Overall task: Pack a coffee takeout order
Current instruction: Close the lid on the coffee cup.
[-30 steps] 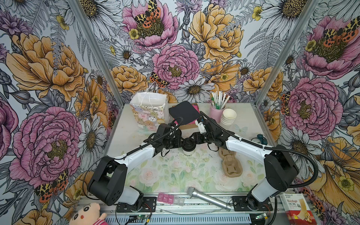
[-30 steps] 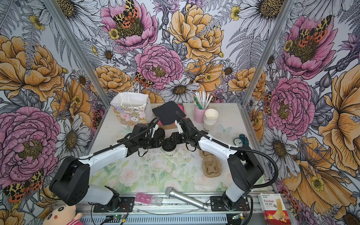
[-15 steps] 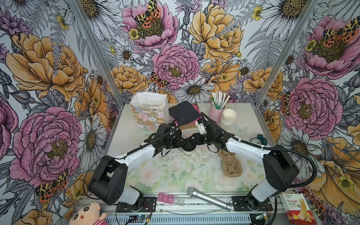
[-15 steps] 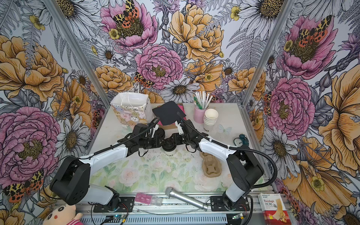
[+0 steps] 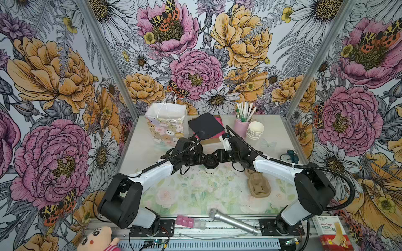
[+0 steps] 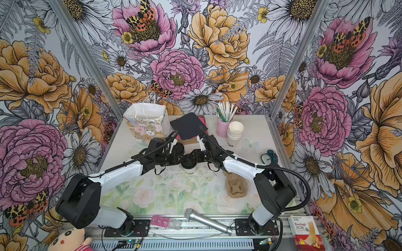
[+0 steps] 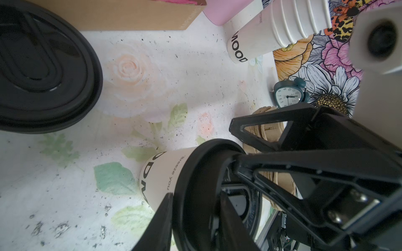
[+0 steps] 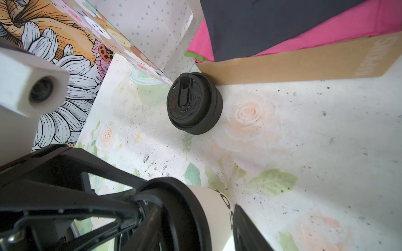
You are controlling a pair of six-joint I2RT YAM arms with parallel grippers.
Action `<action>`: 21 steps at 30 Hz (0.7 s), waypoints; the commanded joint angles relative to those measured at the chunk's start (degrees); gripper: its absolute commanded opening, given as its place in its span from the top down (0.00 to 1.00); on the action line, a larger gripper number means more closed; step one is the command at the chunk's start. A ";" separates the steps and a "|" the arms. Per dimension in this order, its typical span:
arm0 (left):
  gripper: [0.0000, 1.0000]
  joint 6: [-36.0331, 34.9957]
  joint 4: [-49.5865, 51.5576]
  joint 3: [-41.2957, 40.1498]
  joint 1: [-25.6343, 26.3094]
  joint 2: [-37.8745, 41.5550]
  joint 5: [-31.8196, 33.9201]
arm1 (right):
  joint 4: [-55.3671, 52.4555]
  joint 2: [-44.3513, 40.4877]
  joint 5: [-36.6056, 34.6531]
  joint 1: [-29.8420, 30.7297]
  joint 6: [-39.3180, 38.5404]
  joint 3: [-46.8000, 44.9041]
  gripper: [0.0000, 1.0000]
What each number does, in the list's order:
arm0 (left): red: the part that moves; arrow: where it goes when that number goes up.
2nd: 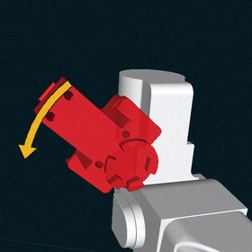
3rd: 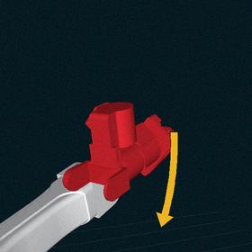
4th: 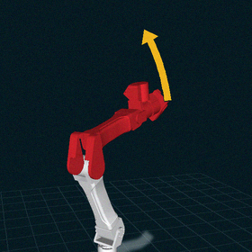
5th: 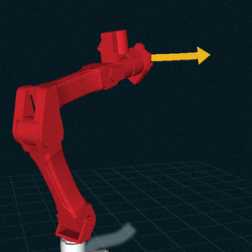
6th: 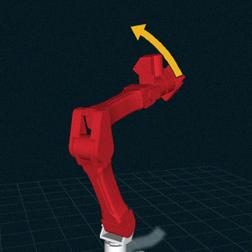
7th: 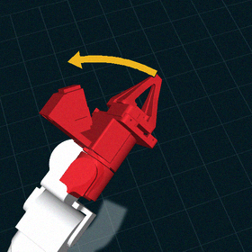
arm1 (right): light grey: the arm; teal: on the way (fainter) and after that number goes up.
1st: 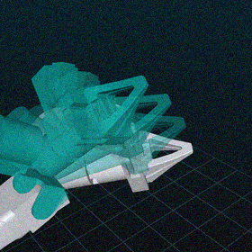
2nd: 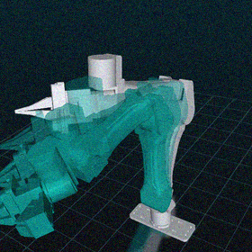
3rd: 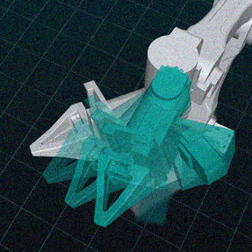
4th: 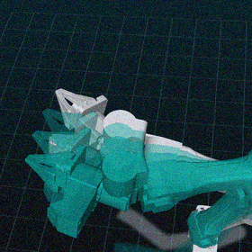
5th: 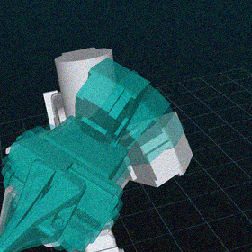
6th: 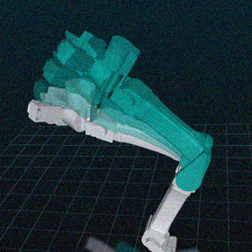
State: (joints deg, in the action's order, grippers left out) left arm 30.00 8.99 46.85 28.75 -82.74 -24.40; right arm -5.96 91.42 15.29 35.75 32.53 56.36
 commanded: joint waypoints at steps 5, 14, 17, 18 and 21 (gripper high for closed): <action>0.66 -1.86 7.18 -0.92 0.82 -1.64 3.46 | -7.01 -4.20 -2.05 -0.33 -1.63 3.14 0.41; 0.66 -1.96 7.35 -0.28 0.93 -1.97 3.43 | -7.09 -8.36 -2.95 -0.43 -1.55 0.33 0.38; 0.66 -1.96 7.43 0.03 0.95 -2.07 3.43 | -7.06 -8.36 -2.40 -0.41 -1.19 -0.74 0.40; 0.66 -1.98 7.53 0.13 0.87 -2.08 3.40 | -7.12 -8.32 -2.24 -0.41 -1.00 -1.01 0.41; 0.66 -2.14 7.71 0.39 0.95 -2.07 3.42 | -7.08 -7.95 -1.67 -0.41 -0.65 -1.96 0.43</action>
State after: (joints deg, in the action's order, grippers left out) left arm 29.85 10.02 47.48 28.77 -82.83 -24.38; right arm -12.88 83.96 13.34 35.64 31.70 55.51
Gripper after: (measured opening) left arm 0.346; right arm 0.579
